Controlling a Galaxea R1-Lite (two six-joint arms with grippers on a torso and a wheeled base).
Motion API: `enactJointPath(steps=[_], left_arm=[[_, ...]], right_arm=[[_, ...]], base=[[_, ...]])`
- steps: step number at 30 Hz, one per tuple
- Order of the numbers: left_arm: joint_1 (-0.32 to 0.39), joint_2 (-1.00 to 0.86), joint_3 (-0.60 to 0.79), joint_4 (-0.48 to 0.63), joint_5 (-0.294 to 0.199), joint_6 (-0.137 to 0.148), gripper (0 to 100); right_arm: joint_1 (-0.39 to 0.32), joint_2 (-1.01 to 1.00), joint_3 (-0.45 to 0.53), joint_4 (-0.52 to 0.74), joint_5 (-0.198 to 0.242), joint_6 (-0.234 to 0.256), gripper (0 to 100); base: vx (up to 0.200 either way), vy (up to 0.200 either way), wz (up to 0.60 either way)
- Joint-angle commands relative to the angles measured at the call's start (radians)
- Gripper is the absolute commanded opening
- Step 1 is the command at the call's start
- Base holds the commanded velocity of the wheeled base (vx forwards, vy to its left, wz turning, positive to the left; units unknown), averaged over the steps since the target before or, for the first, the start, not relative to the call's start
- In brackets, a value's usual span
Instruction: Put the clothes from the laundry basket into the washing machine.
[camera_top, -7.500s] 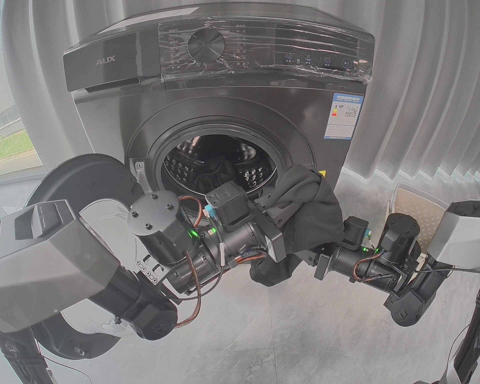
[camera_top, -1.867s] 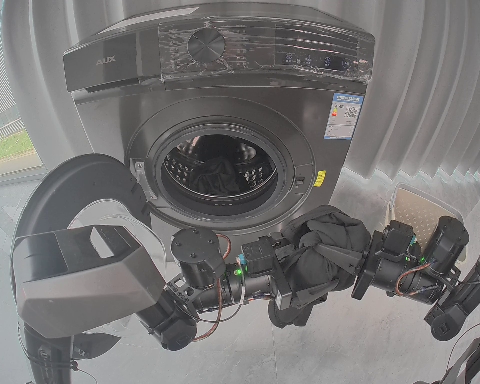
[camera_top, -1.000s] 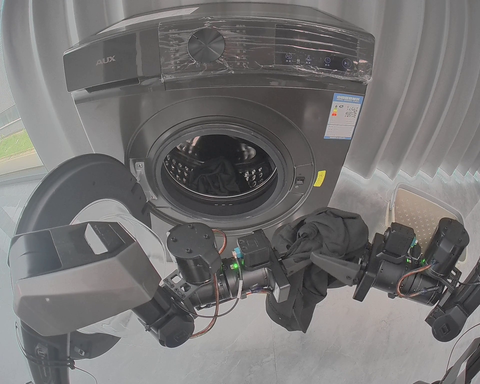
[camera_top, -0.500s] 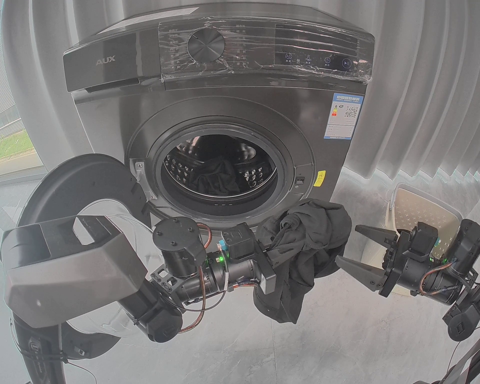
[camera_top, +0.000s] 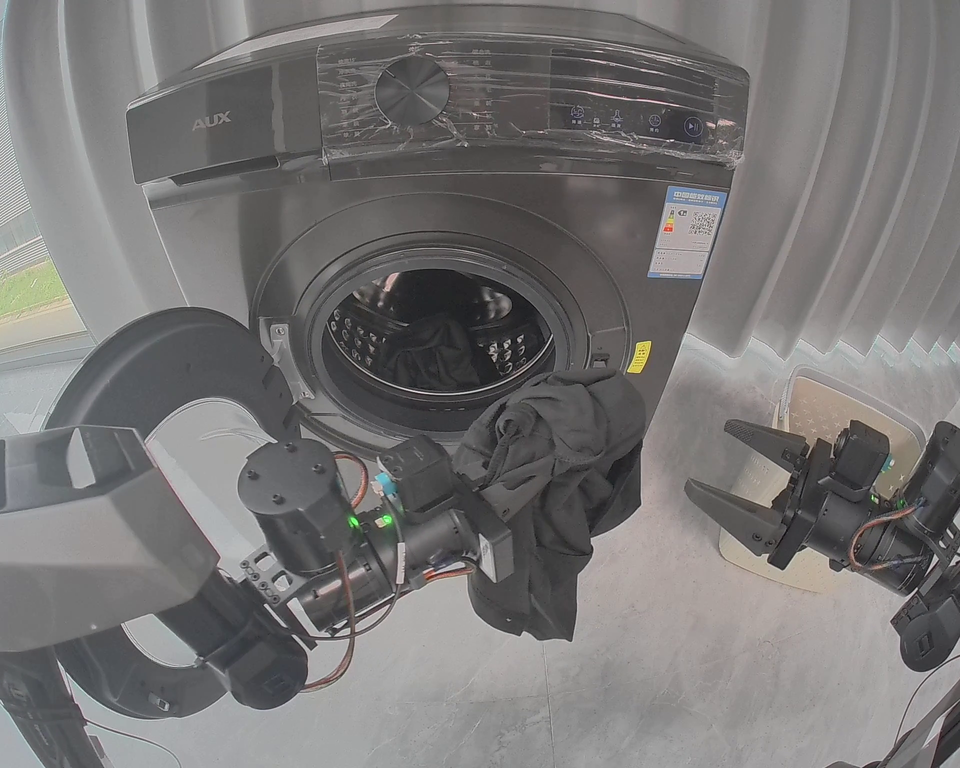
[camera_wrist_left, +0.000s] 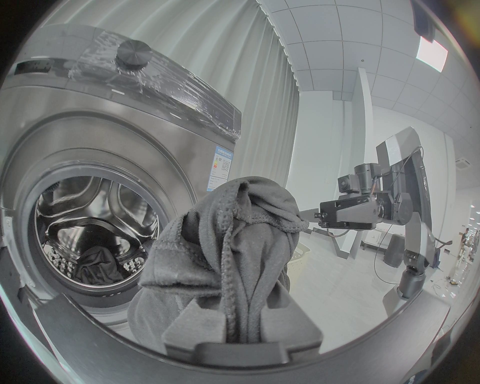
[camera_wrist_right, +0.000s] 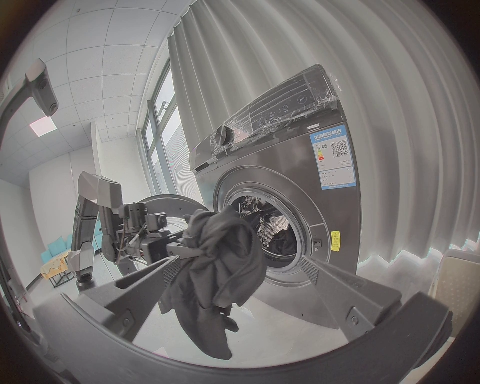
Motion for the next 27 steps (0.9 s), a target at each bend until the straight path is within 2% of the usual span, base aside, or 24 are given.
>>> enactJointPath(steps=[1,6,8,12,15,17,19,22,27], left_arm=[[0.005,-0.159,0.114,0.000,0.019,-0.019,0],[0.040,-0.234,0.166,0.000,0.080,-0.026,0],[0.080,-0.275,0.257,0.000,0.138,-0.026,0],[0.110,-0.295,0.319,0.000,0.175,-0.032,0],[0.132,-0.297,0.315,0.000,0.264,-0.025,0],[0.132,-0.289,0.310,0.002,0.305,-0.023,0],[0.133,-0.281,0.316,0.002,0.324,-0.012,0],[0.140,-0.269,0.315,0.003,0.364,0.021,0],[0.143,-0.255,0.313,0.002,0.385,0.035,0]], right_arm=[[0.015,-0.015,-0.031,-0.001,0.000,-0.015,100],[0.014,-0.034,-0.029,0.001,0.000,-0.010,100],[0.014,-0.030,-0.026,0.001,0.002,-0.009,100],[0.017,-0.027,-0.025,0.001,0.000,-0.009,100],[0.035,-0.023,-0.005,0.001,-0.003,-0.016,100],[0.038,-0.023,0.006,0.001,-0.004,-0.015,100],[0.037,-0.023,0.004,-0.001,-0.004,-0.015,100],[0.037,-0.026,-0.003,-0.001,-0.006,-0.013,100],[0.037,-0.026,-0.002,-0.001,-0.006,-0.013,100]], base=[[0.000,0.000,0.00],[0.000,0.000,0.00],[0.000,0.000,0.00],[0.000,0.000,0.00],[0.000,0.000,0.00],[0.000,0.000,0.00],[0.000,0.000,0.00],[0.000,0.000,0.00],[0.000,0.000,0.00]])
